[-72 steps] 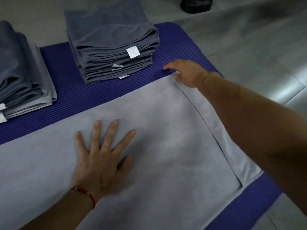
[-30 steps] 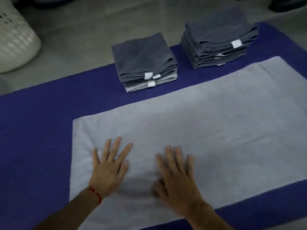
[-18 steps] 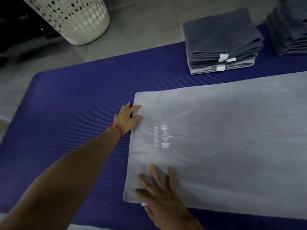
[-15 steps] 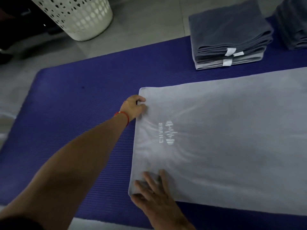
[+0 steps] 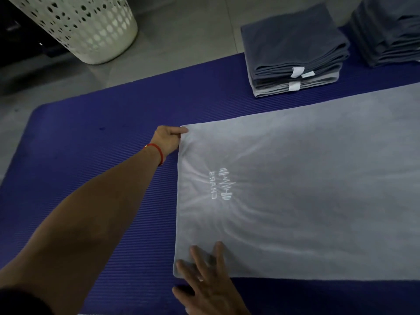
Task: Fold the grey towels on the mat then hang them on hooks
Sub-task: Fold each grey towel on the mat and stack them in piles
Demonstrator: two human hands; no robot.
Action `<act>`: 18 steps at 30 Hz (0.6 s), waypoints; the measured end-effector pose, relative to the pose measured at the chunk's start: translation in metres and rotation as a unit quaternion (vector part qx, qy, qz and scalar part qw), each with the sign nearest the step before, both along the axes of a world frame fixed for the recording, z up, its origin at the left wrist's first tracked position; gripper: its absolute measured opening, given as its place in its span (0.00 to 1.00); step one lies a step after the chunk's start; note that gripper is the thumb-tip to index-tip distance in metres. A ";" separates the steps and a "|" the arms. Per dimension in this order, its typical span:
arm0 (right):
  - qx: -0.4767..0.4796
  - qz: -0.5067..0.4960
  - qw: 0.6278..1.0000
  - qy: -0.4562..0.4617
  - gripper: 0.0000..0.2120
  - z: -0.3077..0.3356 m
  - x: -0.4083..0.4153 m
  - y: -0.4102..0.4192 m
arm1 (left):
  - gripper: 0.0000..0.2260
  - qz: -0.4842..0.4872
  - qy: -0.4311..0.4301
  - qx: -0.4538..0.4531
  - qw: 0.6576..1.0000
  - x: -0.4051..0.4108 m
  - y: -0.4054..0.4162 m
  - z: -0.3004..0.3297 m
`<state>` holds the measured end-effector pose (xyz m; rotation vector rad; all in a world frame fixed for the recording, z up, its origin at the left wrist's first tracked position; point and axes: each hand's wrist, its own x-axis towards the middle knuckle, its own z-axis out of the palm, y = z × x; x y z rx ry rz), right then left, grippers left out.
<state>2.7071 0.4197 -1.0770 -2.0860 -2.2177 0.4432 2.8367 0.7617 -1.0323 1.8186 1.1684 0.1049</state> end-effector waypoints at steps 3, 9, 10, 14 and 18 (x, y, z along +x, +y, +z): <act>0.023 -0.051 0.998 0.028 0.25 0.002 0.006 0.004 | 0.16 -0.065 0.020 0.047 0.997 0.000 0.005 0.006; 0.223 -0.277 0.866 0.350 0.08 0.023 0.054 -0.010 | 0.16 -0.164 0.095 0.206 0.960 -0.007 0.000 0.032; 0.219 -0.352 0.808 0.418 0.03 0.035 0.077 -0.017 | 0.14 -0.177 0.095 0.229 0.952 -0.007 -0.002 0.038; 0.193 -0.532 0.659 0.495 0.05 0.089 0.186 -0.067 | 0.08 -0.210 0.036 0.289 0.933 0.010 -0.022 0.066; 0.190 -0.565 0.684 0.420 0.10 0.135 0.271 -0.133 | 0.05 -0.241 -0.046 0.281 0.928 0.052 -0.051 0.090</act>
